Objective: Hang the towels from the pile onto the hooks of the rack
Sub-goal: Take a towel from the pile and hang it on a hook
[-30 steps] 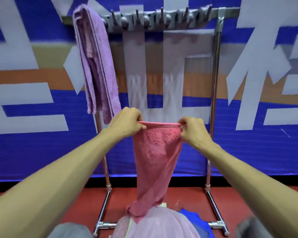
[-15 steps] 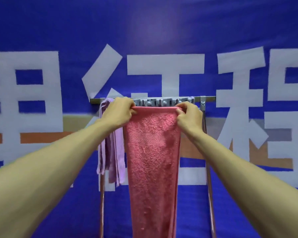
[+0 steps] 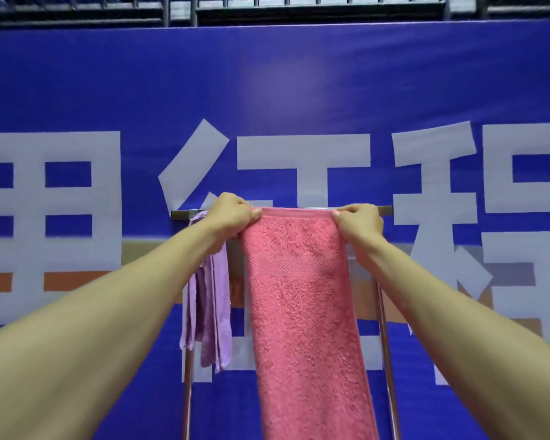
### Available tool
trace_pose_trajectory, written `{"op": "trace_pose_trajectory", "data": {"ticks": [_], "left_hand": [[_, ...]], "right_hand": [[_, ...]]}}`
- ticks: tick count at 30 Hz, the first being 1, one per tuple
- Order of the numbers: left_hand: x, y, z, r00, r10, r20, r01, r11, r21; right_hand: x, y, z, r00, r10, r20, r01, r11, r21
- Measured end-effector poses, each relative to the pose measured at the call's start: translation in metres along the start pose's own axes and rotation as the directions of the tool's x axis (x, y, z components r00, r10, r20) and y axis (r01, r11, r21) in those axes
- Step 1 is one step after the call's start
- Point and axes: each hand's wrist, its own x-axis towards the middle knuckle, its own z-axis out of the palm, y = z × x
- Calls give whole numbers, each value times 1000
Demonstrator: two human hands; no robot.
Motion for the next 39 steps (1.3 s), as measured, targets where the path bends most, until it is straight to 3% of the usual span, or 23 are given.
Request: {"op": "trace_pose_trajectory", "data": {"ticks": [3,6,9,13,19,22,25,29,33,36,39], "left_hand": [[-8,1,12,991,-118,63,127,979,-163],[-16,8,25,979,-170,113,198,924,-328],[-20,11,38,972,-201,122,234,869,-437],[-27,10,49,968,-230,104,252,843,-475],[-32,5,51,959,-268,94,276,802,-530],[-28,-2,48,961,-275,22,257,864,-434],[-24,-9,39,975,-224,0,215,934,-287],[-25,-16,28,984,-35,177,73,974,-214],[-33,-11,20,886,185,426,-155,982,-105],[-32,-7,21,849,140,509,-232,965,121],[-31,-2,28,908,80,412,-182,960,215]], "right_hand": [[1,8,0,983,179,41,-183,974,136],[-2,10,2,956,221,191,-273,911,308],[-16,3,0,946,103,307,-214,911,353],[-32,-7,-1,918,-48,394,-38,978,207],[-43,-10,-1,874,-61,482,-39,980,195],[-40,-5,0,885,-23,465,-77,978,194],[-29,4,2,927,122,354,-226,936,269],[-22,12,2,909,290,299,-390,845,366],[-21,16,1,896,352,272,-434,826,360],[-23,18,-2,883,361,300,-453,822,345],[-24,21,-4,880,356,315,-454,825,337]]}}
